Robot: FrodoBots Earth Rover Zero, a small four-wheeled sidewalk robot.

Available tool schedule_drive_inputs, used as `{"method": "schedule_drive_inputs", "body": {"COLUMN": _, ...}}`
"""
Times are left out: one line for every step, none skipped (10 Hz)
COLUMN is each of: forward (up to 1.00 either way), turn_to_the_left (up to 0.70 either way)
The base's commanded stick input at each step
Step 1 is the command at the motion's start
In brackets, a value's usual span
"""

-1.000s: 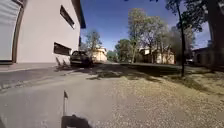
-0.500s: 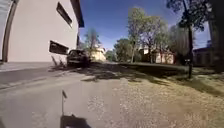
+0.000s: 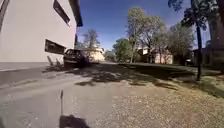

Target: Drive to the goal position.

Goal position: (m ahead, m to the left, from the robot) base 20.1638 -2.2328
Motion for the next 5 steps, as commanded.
{"method": "schedule_drive_inputs", "body": {"forward": 1.0, "turn_to_the_left": 0.0}}
{"method": "schedule_drive_inputs", "body": {"forward": 1.0, "turn_to_the_left": 0.0}}
{"method": "schedule_drive_inputs", "body": {"forward": 1.0, "turn_to_the_left": 0.0}}
{"method": "schedule_drive_inputs", "body": {"forward": 1.0, "turn_to_the_left": 0.0}}
{"method": "schedule_drive_inputs", "body": {"forward": 1.0, "turn_to_the_left": 0.0}}
